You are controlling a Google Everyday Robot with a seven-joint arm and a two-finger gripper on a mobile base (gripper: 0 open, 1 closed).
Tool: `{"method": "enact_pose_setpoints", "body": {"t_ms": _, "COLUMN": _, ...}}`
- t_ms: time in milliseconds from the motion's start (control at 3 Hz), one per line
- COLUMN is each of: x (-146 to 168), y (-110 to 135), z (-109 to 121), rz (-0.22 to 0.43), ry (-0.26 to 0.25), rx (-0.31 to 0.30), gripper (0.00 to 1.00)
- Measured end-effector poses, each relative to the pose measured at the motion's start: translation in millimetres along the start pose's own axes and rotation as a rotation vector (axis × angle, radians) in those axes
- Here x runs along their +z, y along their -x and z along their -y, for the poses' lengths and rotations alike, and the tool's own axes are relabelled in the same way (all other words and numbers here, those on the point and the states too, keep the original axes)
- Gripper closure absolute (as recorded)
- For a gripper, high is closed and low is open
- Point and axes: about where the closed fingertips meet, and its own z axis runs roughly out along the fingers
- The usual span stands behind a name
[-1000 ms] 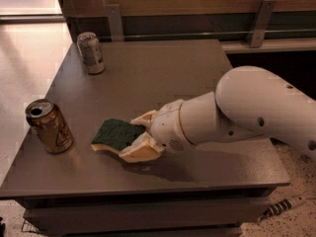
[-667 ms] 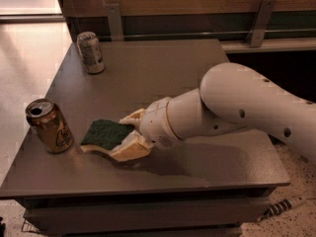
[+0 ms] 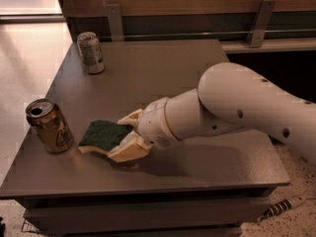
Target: Move sponge near orange can
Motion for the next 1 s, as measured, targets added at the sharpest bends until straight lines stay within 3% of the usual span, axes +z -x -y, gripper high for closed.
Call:
{"method": "enact_pose_setpoints", "body": {"t_ms": 333, "x": 0.9, "y": 2.1, "z": -1.7, "rz": -0.002, "ry": 0.002, "rx": -0.006, "gripper": 0.22}}
{"method": "enact_pose_setpoints", "body": {"t_ms": 667, "x": 1.6, "y": 3.5, "z": -2.9, "rz": -0.002, "ry": 0.004, "rx": -0.009, "gripper": 0.0}}
{"method": "enact_pose_setpoints", "body": {"t_ms": 1000, "x": 1.7, "y": 3.8, "z": -3.2, "rz": -0.003, "ry": 0.004, "rx": -0.01, "gripper": 0.0}}
